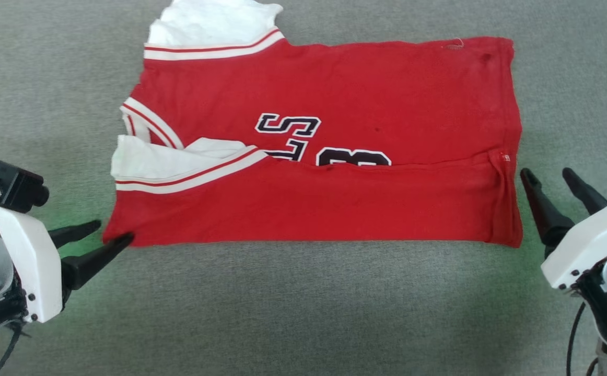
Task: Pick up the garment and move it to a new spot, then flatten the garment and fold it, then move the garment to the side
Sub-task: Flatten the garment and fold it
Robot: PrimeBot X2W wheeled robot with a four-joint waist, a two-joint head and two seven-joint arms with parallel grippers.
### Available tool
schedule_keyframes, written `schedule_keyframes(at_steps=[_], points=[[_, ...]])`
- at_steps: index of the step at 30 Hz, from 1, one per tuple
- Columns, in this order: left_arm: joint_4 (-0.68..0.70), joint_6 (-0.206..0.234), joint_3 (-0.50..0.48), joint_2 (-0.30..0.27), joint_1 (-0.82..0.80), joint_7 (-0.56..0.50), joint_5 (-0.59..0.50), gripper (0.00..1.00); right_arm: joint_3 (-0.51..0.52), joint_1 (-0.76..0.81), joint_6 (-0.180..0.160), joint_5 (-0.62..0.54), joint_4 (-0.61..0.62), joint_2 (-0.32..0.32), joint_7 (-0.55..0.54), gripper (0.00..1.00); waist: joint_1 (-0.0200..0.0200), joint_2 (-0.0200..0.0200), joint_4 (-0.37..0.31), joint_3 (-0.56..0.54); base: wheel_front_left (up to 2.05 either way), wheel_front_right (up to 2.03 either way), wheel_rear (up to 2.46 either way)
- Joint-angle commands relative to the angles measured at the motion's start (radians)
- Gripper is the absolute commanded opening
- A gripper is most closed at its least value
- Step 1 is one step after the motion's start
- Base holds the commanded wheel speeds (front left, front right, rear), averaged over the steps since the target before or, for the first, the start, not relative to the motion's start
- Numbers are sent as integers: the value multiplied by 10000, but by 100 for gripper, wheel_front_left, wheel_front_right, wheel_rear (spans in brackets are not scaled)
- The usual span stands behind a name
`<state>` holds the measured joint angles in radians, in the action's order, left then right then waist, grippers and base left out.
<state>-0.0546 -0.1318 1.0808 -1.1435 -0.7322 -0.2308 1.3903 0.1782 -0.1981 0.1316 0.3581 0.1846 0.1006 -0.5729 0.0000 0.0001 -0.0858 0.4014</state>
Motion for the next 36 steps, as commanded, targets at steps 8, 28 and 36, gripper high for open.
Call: schedule_keyframes(at_steps=[8,28,36], points=[[-1034,26,505,812,-315,-786,811,15,-270,213,-19,-91,323,57,-566,100,0,-1,-394,382,0,0,0],[-610,25,1013,1040,-497,182,925,0,-1627,-600,-14,-93,-1040,770,-3562,0,0,-1,81,627,0,0,0],[358,25,1290,164,156,951,988,0,-1406,-139,-23,124,-516,1428,-3636,0,0,-1,207,346,0,0,0]])
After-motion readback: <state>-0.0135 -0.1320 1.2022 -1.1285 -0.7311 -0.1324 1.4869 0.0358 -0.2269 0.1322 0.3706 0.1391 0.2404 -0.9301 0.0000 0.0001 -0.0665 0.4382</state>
